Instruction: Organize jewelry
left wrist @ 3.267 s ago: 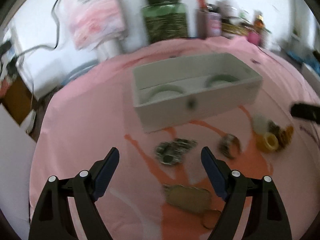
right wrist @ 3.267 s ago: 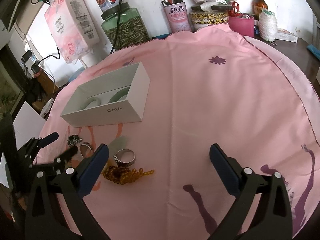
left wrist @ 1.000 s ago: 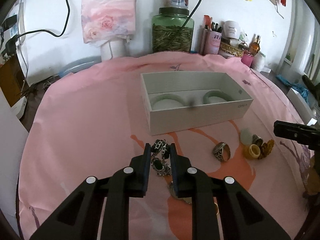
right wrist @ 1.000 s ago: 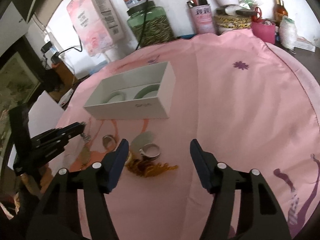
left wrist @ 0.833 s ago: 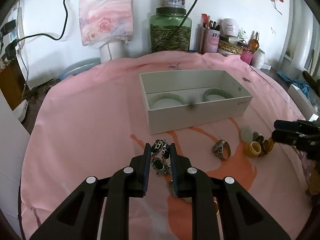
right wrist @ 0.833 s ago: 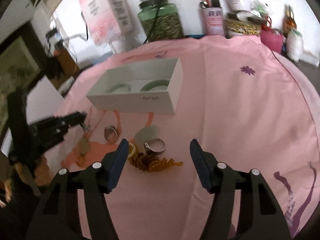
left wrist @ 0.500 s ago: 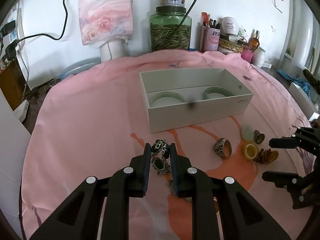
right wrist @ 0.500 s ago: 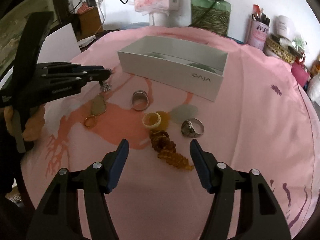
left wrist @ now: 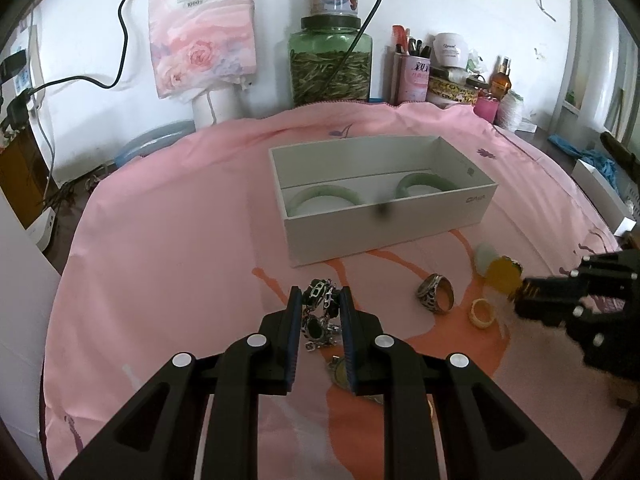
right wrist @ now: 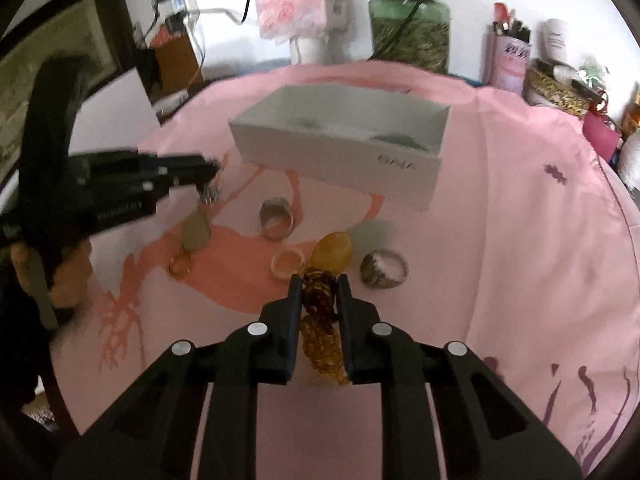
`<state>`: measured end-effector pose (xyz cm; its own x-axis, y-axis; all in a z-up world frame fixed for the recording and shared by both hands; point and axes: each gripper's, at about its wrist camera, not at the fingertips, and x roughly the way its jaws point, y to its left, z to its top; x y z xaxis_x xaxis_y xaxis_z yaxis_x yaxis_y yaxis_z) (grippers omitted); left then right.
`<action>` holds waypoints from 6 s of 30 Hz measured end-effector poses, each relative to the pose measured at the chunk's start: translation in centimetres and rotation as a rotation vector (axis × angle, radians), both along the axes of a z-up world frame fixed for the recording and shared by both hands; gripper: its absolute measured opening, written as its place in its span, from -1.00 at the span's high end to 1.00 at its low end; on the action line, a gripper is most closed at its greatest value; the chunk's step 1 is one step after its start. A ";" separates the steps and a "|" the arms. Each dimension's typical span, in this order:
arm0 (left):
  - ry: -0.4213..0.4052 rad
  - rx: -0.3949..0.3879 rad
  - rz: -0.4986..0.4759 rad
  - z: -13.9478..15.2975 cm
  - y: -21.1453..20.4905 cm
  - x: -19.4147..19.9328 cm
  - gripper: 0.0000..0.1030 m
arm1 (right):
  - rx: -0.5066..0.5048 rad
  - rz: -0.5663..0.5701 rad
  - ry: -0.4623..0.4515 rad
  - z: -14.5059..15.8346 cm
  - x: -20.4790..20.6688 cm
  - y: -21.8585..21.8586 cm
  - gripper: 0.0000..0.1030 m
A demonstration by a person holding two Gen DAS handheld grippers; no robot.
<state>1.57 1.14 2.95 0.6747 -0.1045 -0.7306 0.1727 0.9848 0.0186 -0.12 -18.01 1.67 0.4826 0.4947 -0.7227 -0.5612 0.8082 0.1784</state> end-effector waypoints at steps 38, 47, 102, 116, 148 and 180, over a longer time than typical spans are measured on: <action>-0.107 -0.091 0.055 6.7 -1.8 6.8 0.63 | 0.108 -0.135 -0.037 5.0 8.2 1.5 0.68; -0.040 -0.059 0.075 3.5 -1.2 9.2 0.63 | 0.051 -0.186 -0.031 2.3 10.8 2.3 0.64; 0.089 0.177 0.128 -1.9 2.4 -0.2 -0.75 | -0.021 -0.248 0.037 -1.2 2.8 -2.6 -0.82; 0.066 0.129 0.057 -2.0 0.8 -0.1 -0.20 | -0.022 -0.246 0.024 -1.1 2.6 -2.4 -0.82; 0.094 0.111 0.088 -2.5 0.0 -0.4 -0.89 | -0.076 -0.100 -0.042 -0.8 0.8 0.4 -0.22; 0.077 0.145 0.074 -2.4 -0.4 -0.7 -0.89 | -0.072 -0.058 -0.018 -0.8 1.0 -0.3 -0.04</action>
<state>0.83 0.78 0.60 0.6182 0.0535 -0.7842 0.1059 0.9829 0.1506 0.84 -18.34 0.83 0.5221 0.4121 -0.7468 -0.5153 0.8501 0.1088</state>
